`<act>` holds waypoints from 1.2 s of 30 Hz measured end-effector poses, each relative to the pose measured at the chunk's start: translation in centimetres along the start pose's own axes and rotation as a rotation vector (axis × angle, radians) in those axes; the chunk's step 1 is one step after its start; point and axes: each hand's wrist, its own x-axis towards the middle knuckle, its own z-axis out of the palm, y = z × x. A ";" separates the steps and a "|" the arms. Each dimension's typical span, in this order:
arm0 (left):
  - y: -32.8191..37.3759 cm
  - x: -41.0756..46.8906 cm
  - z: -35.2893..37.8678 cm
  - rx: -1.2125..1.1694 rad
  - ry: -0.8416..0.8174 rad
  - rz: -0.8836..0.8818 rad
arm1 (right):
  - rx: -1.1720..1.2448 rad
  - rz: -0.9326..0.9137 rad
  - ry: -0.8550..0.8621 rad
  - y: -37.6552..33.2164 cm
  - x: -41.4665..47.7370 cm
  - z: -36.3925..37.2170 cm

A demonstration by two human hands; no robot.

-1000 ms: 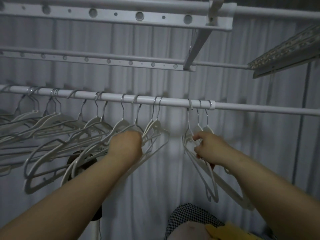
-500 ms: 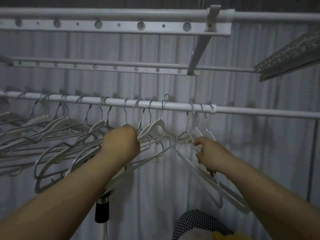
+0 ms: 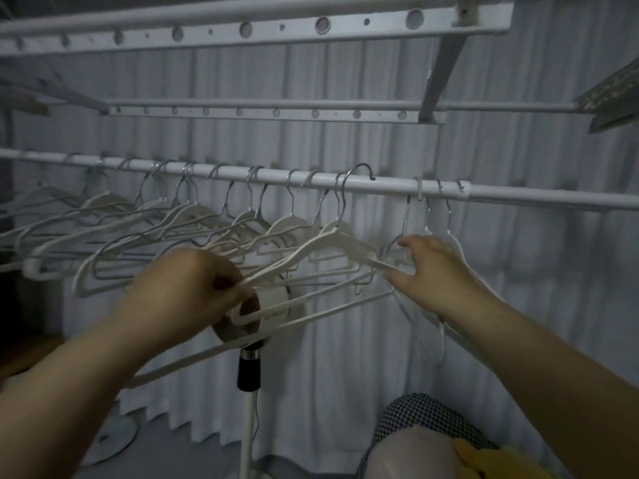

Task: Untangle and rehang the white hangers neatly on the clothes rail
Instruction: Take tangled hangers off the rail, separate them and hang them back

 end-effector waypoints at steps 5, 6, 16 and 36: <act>-3.4 -3.8 -2.5 -0.102 0.021 -0.110 | 0.048 -0.217 -0.043 -3.6 -1.1 -0.2; -3.9 -4.4 -3.2 -0.121 0.011 -0.112 | 0.040 -0.247 -0.087 -4.3 -1.5 -0.2; -8.8 -6.9 -9.0 -0.105 0.049 -0.051 | 0.361 -0.337 -0.422 -12.4 -5.5 -0.7; -6.4 -13.3 -3.5 -0.835 -0.631 -0.301 | 0.587 0.135 -0.401 -19.6 -16.9 2.6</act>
